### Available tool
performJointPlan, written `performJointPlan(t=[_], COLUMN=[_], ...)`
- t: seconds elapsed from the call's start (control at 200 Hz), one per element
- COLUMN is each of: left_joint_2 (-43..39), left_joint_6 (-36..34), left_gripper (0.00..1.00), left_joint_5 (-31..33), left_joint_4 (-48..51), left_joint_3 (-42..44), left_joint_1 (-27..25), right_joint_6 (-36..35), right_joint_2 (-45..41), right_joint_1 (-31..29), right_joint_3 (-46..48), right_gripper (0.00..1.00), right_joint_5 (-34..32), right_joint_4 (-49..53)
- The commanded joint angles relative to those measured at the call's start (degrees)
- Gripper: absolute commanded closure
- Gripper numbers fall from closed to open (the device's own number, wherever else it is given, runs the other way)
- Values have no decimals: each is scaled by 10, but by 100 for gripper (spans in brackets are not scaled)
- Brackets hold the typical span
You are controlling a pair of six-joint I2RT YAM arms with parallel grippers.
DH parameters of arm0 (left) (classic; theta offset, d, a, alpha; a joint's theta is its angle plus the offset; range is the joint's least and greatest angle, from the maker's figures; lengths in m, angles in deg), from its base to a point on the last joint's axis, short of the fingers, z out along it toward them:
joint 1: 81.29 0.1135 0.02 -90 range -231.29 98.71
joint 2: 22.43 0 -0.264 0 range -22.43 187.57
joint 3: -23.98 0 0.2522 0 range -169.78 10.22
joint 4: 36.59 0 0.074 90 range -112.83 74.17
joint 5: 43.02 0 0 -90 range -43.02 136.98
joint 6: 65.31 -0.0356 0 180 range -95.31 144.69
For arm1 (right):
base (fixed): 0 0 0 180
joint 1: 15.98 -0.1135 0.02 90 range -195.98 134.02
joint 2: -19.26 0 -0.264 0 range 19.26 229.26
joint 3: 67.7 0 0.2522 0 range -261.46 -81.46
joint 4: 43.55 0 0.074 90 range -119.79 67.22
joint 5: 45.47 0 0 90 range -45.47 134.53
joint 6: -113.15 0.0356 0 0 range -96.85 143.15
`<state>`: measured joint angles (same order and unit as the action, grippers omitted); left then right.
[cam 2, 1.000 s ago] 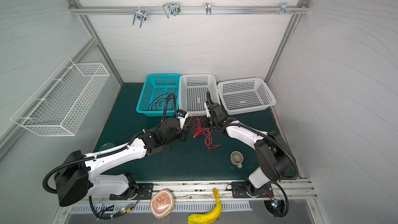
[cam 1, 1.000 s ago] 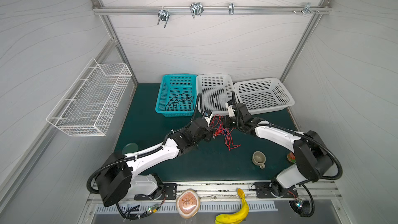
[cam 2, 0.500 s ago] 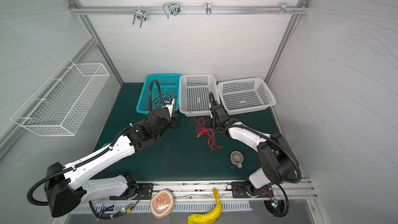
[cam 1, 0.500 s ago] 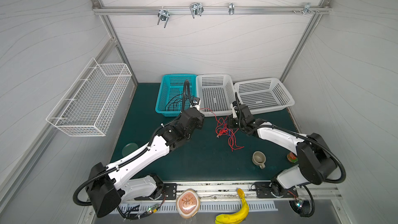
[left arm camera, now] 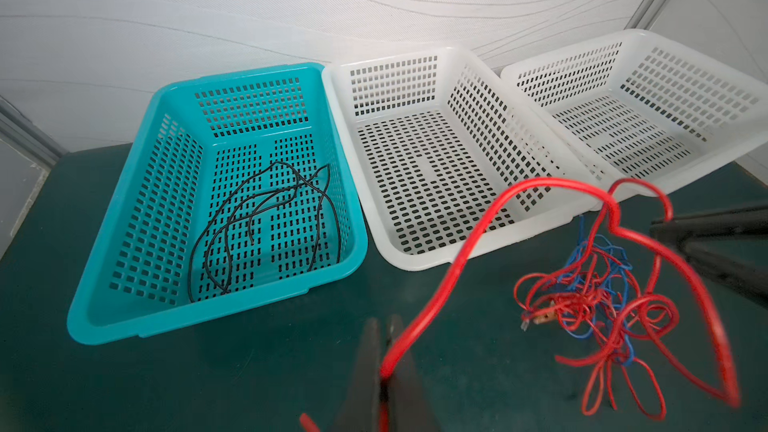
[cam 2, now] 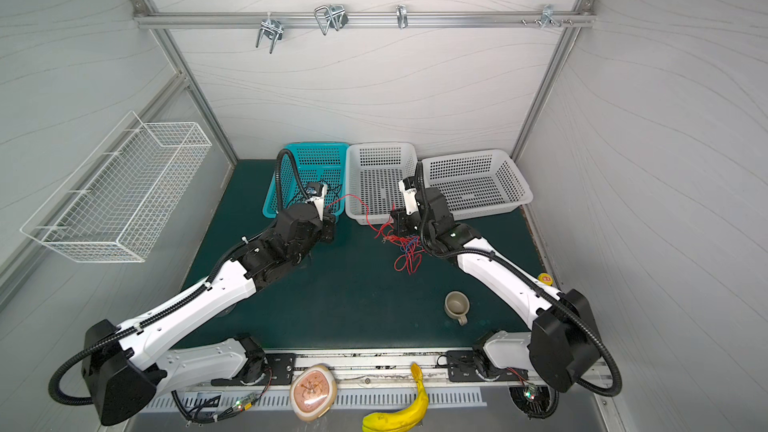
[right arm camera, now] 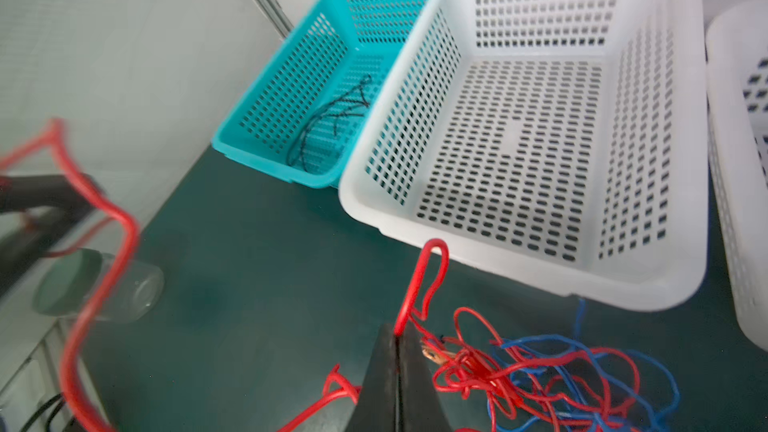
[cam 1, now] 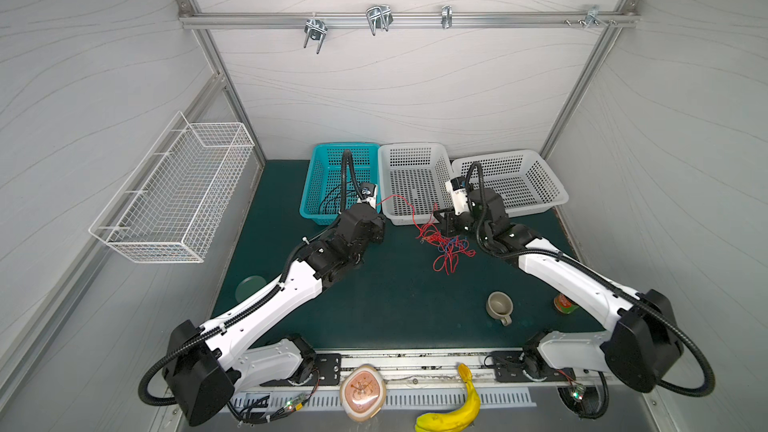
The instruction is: Untangle the cables
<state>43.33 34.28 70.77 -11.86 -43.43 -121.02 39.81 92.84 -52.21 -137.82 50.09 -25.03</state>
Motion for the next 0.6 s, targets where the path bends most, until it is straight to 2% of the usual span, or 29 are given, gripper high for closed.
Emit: performJointPlan(t=[0.0, 0.14, 0.285, 0.595], left_joint_2=[8, 6, -5, -29], left_joint_6=[-9, -18, -18, -8], left_gripper=[100, 100, 100, 100], left_joint_5=[-30, -61, -84, -88], left_joint_4=[-57, -84, -98, -100], left_joint_3=[-1, 15, 32, 62], left_joint_1=[3, 3, 3, 3], right_joint_6=[-29, -28, -25, -43], right_joint_2=[-23, -39, -67, -92], right_joint_1=[-9, -17, -19, -24], right_joint_3=[-28, -33, -42, -45], right_gripper=[100, 100, 100, 100], right_joint_5=[45, 52, 91, 32], right_joint_4=[0, -3, -19, -17])
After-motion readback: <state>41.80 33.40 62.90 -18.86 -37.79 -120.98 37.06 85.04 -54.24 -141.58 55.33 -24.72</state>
